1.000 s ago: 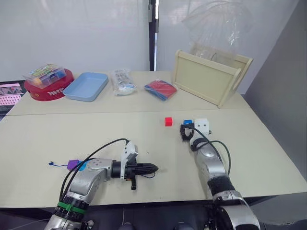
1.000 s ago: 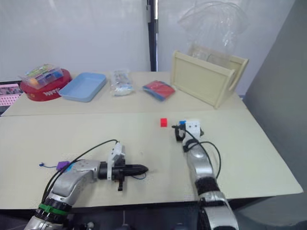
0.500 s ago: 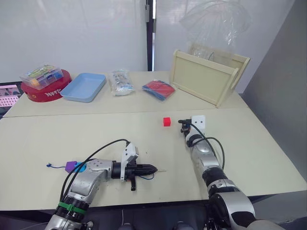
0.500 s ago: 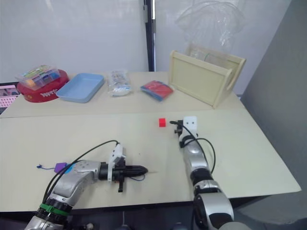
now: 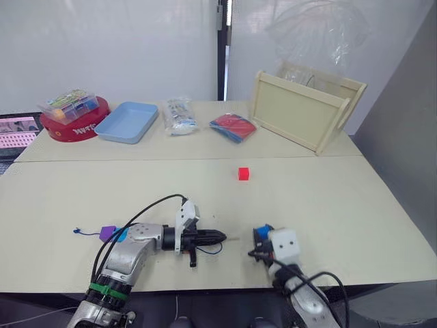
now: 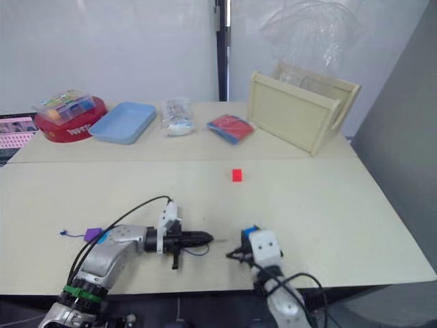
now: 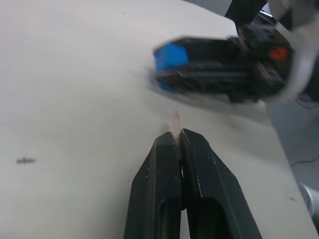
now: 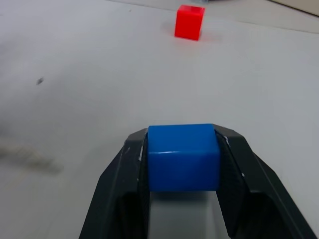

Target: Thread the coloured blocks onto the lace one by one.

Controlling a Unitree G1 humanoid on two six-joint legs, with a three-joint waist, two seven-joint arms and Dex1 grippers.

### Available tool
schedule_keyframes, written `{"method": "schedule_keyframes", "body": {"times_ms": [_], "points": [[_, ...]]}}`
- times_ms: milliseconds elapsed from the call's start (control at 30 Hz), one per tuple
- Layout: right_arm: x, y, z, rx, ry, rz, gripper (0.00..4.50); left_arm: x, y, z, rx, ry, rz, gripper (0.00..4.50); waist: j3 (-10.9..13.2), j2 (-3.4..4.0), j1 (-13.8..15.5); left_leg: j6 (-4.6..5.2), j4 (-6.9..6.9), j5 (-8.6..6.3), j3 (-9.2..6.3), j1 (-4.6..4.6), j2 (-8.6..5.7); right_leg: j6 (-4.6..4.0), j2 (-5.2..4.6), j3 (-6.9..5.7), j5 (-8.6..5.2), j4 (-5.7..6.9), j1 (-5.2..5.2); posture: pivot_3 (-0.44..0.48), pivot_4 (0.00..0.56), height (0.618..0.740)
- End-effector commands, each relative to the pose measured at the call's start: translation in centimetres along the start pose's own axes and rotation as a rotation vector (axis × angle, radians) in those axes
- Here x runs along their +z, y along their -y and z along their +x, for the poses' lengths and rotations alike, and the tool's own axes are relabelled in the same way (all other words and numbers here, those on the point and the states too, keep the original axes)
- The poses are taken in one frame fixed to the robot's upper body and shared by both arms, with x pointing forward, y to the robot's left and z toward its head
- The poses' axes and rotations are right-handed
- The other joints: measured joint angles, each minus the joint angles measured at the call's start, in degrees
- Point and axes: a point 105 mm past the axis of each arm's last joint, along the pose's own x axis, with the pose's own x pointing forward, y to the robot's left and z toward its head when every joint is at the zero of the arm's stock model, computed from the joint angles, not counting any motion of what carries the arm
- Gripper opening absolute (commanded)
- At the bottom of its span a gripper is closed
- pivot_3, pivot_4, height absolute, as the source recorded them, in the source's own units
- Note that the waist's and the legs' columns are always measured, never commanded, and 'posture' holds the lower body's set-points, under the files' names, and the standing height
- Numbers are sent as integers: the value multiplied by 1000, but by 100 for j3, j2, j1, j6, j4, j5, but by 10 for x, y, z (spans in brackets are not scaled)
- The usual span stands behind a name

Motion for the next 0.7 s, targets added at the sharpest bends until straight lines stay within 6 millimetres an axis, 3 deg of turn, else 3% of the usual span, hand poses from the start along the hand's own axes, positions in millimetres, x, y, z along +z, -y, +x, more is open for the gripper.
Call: {"method": "schedule_keyframes", "body": {"times_ms": [33, 200, 267, 500, 700], "points": [[11, 1, -9, -2, 2, 26, 1211, 10, -1, 2, -13, 24, 26, 0, 1, -2, 6, -1, 2, 1, 1, 8, 0, 0, 0, 2, 0, 5, 6, 0, 150, 740], [-4, -13, -6, 66, -89, 174, 1211, 11, 2, 6, -30, 23, 30, 0, -1, -5, -2, -2, -8, 2, -2, 5, 3, -1, 4, 1, -1, 2, 4, 0, 150, 740], [-2, -11, -6, 58, -76, 187, 2252, 10, 3, 7, -34, 17, 30, 0, -2, -5, -11, -2, -8, 2, -2, 6, 4, -1, 4, 1, -1, 2, 3, 0, 150, 740], [26, 7, -14, 127, 22, 65, 4482, 8, 6, 6, -38, 7, 27, 0, -1, -5, 14, -2, -6, 2, -1, -6, -1, -1, -1, 1, -1, -9, 0, 0, 150, 740], [44, 15, -28, 482, 2, -82, 4482, 9, 6, 5, -45, 0, 34, 0, 0, -7, 7, -1, 0, 2, -1, -4, 0, -1, 3, 1, -1, -9, 4, 0, 150, 740]]}}
